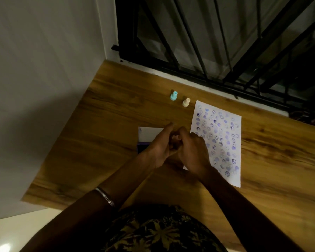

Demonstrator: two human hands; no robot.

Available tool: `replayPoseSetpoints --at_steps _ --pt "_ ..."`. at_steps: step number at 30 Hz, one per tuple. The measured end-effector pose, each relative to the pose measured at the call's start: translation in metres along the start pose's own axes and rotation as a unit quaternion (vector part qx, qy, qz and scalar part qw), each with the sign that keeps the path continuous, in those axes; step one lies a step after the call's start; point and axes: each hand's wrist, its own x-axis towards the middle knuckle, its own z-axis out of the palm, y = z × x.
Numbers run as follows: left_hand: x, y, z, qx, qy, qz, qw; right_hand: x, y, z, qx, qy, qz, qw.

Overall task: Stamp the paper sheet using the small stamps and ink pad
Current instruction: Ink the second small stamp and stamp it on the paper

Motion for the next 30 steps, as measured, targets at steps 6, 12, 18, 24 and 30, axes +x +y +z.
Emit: replayPoseSetpoints --at_steps 6,12,18,24,30 --pt "0.009 0.005 -0.002 -0.001 0.003 -0.003 1.000 0.009 0.006 -0.001 0.046 -0.009 -0.014 0.999" --pt "0.013 0.009 -0.005 0.060 -0.013 -0.001 0.998 0.013 0.014 0.007 0.042 -0.005 -0.008 0.999" --pt "0.036 0.025 -0.004 0.148 0.072 0.055 0.985 0.040 0.031 0.000 0.025 -0.001 -0.018 1.000" --pt "0.074 0.053 -0.023 0.373 0.172 0.272 0.870 0.085 0.058 -0.003 -0.013 0.015 0.014 1.000" --pt "0.117 0.080 -0.029 0.543 0.173 0.307 0.762 0.131 0.070 0.004 -0.073 0.032 0.041 0.996"
